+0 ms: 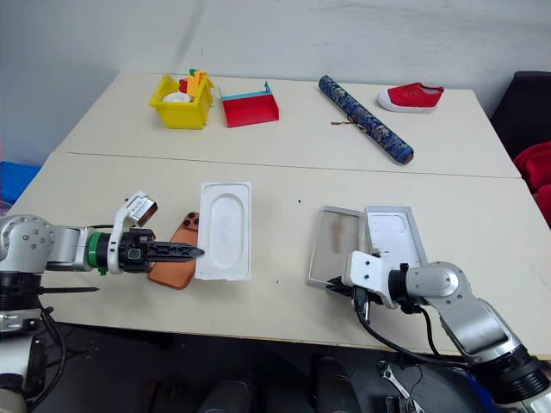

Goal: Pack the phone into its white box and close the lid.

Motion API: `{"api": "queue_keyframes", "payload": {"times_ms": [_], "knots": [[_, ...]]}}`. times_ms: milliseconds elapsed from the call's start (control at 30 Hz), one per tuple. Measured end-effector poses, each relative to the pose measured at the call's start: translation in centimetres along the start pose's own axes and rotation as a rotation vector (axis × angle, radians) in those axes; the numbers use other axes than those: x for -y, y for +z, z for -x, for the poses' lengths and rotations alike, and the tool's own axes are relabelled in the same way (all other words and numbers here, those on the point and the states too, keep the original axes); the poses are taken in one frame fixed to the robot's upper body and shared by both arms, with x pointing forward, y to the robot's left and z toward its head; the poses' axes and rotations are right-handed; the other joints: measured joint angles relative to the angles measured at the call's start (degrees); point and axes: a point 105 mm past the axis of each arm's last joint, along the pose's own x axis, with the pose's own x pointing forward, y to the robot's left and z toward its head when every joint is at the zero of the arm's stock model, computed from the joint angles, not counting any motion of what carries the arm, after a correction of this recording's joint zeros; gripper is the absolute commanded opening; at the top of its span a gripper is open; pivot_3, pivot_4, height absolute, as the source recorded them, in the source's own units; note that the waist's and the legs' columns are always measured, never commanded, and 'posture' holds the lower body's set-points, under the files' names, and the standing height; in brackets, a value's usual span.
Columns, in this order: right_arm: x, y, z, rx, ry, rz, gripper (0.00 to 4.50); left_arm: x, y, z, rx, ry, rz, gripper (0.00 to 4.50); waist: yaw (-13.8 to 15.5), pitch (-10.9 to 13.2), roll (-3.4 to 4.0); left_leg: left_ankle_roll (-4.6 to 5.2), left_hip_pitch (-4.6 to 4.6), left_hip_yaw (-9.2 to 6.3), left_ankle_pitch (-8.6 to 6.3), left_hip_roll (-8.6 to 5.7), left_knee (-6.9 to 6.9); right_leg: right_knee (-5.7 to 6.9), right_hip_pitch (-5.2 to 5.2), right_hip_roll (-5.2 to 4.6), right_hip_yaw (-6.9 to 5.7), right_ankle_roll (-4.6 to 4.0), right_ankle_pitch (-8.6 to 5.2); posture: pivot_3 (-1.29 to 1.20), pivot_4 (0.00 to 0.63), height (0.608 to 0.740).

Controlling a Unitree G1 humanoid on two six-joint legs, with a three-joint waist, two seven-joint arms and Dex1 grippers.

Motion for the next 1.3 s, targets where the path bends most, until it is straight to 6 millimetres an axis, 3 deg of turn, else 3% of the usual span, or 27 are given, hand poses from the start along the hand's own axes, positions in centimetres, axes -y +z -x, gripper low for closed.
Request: {"api": "queue_keyframes", "payload": {"times_ms": [267, 500, 600, 833, 967, 1133, 1300], "knots": [[-2.7, 2.3, -0.3, 0.058, 0.091, 0.055, 0.01, 1.8, -0.2, -2.0, -0.050, -0.109, -0.034, 0.00, 0.1, 0.0, -0.01, 0.00, -0.01, -0.04, 0.00, 0.00, 0.01, -0.01, 0.01, -0.02, 0.00, 0.00, 0.00, 0.00, 0.150, 0.740], [-4.1, 1.0, -1.3, 0.011, 0.086, 0.061, 0.01, 2.2, -1.2, -4.8, -0.131, -0.140, -0.032, 0.00, 0.0, 0.0, -0.03, 0.00, 0.03, -0.04, 0.00, -0.03, 0.01, 0.00, 0.03, -0.02, 0.01, 0.00, 0.00, 0.00, 0.150, 0.740], [-4.1, 0.7, -1.4, 0.004, 0.080, 0.065, 0.66, 2.4, -1.5, -6.1, -0.153, -0.143, -0.033, 0.00, 0.0, 0.0, -0.03, -0.01, 0.04, -0.04, 0.01, -0.02, 0.02, 0.02, 0.03, -0.01, 0.00, 0.00, 0.00, 0.00, 0.150, 0.740], [-4.8, 0.8, -0.7, 0.000, 0.067, 0.025, 3.05, 3.1, -1.4, -8.4, -0.172, -0.183, -0.022, 0.00, 0.2, 0.0, -0.03, -0.05, 0.04, -0.05, 0.02, -0.02, 0.01, 0.01, 0.03, -0.01, -0.03, 0.00, 0.00, 0.00, 0.150, 0.740], [-4.9, 2.8, 1.5, 0.056, 0.027, -0.025, 4.45, 3.3, -1.9, -10.4, -0.200, -0.203, 0.001, 0.00, 0.6, 0.0, -0.03, -0.05, 0.02, -0.07, 0.02, -0.04, 0.04, -0.01, 0.05, -0.03, -0.04, 0.00, 0.00, 0.00, 0.150, 0.740], [-4.8, 5.5, 6.1, 0.155, -0.064, -0.149, 4.48, 2.7, -2.4, -12.6, -0.222, -0.157, 0.029, 0.00, 0.8, 0.0, -0.04, -0.08, 0.01, -0.21, 0.02, -0.03, 0.04, -0.07, 0.16, -0.03, -0.16, 0.01, 0.00, 0.00, 0.150, 0.740], [-4.5, 5.8, 9.5, 0.149, -0.170, -0.234, 4.48, 2.3, -3.4, -14.6, -0.243, -0.125, 0.040, 0.00, 0.6, 0.0, -0.09, -0.11, 0.05, -0.20, 0.03, -0.02, 0.03, -0.04, 0.18, -0.01, -0.12, 0.01, 0.00, 0.00, 0.150, 0.740]]}}
